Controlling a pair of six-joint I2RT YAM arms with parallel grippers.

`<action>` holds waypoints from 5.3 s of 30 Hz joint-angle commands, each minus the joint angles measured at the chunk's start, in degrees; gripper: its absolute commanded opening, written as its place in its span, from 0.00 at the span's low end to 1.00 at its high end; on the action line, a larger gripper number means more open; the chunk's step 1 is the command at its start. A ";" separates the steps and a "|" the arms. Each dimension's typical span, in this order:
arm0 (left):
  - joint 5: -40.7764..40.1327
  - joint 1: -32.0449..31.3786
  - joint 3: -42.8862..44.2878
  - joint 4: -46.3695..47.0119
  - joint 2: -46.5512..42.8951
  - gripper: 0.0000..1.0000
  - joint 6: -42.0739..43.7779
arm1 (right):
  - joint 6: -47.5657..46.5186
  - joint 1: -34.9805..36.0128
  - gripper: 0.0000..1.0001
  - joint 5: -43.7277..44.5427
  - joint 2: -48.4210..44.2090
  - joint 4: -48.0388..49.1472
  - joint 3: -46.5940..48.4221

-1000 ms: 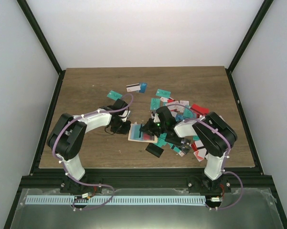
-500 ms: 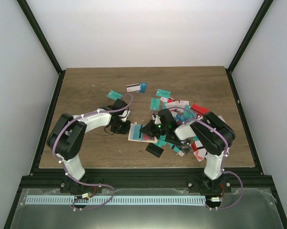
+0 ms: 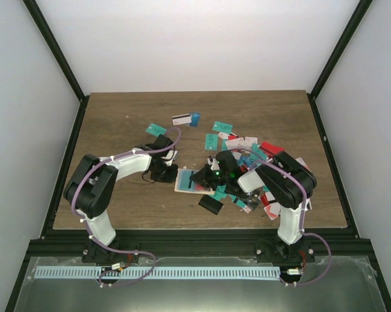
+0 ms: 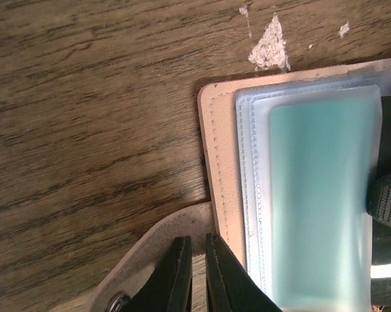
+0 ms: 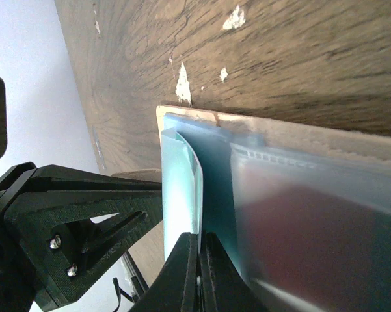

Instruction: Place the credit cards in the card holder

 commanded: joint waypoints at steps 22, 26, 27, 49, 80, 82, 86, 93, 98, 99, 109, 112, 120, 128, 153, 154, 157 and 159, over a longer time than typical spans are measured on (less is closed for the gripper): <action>3.02 -0.73 -1.42 -0.71 1.19 0.09 0.09 | -4.05 1.30 0.36 1.11 0.10 -13.94 4.44; 2.84 -0.70 -1.48 -0.68 0.95 0.09 0.07 | -5.98 1.30 0.49 2.60 -2.03 -21.44 7.18; 2.84 -0.67 -1.43 -0.68 0.86 0.09 0.07 | -6.21 1.26 0.54 2.98 -2.60 -23.31 7.82; 1.83 -0.66 0.64 -3.01 -1.47 0.09 -0.09 | -11.55 2.86 0.89 6.06 -7.05 -48.05 19.99; 13.45 -0.63 2.87 -2.11 -2.28 0.16 -1.35 | -16.32 4.81 0.52 8.26 -1.54 -51.04 21.84; 12.88 -0.63 2.64 -1.75 -1.86 0.20 -1.21 | -16.32 4.73 0.50 8.26 -1.40 -50.71 21.17; 12.12 -0.63 2.58 -1.33 -0.87 0.27 -1.07 | -16.38 4.73 0.49 8.49 -1.77 -50.69 20.27; 12.06 -0.64 2.12 -0.66 -0.24 0.41 -1.08 | -16.20 4.73 0.43 8.38 -1.62 -50.37 19.60; 13.47 -0.65 1.19 0.26 0.16 0.42 -1.24 | -15.85 4.72 0.40 8.45 -1.66 -50.07 19.14; 13.83 -0.65 1.07 0.46 0.35 0.42 -1.32 | -15.80 4.73 0.40 8.50 -1.67 -49.94 18.97; 15.92 -0.65 0.52 2.00 1.80 0.40 -2.07 | -15.31 4.73 0.36 8.38 -1.91 -49.36 17.91; 16.92 -0.63 0.19 2.76 2.09 0.38 -2.45 | -15.29 4.73 0.35 8.33 -1.88 -49.37 17.93; 19.41 -0.65 -0.44 4.85 2.93 0.32 -3.76 | -14.94 4.70 0.34 8.29 -2.17 -49.13 17.69; 20.11 -0.67 -0.79 7.00 2.50 0.22 -5.31 | -14.66 4.67 0.33 8.12 -2.92 -48.90 18.07; 9.98 -0.98 6.15 -5.10 1.19 0.04 -3.23 | -19.01 1.88 0.46 11.35 -17.37 -54.96 15.84; 9.08 -1.12 6.83 -6.00 1.17 0.04 -2.98 | -19.19 1.43 0.47 12.46 -18.63 -55.74 14.85; 6.98 -1.71 8.77 -8.18 1.65 0.05 -2.43 | -19.58 -0.35 0.45 15.16 -21.07 -56.98 11.45; 5.35 -2.36 9.92 -9.59 2.32 0.06 -2.00 | -19.73 -1.24 0.44 15.09 -21.46 -56.16 9.55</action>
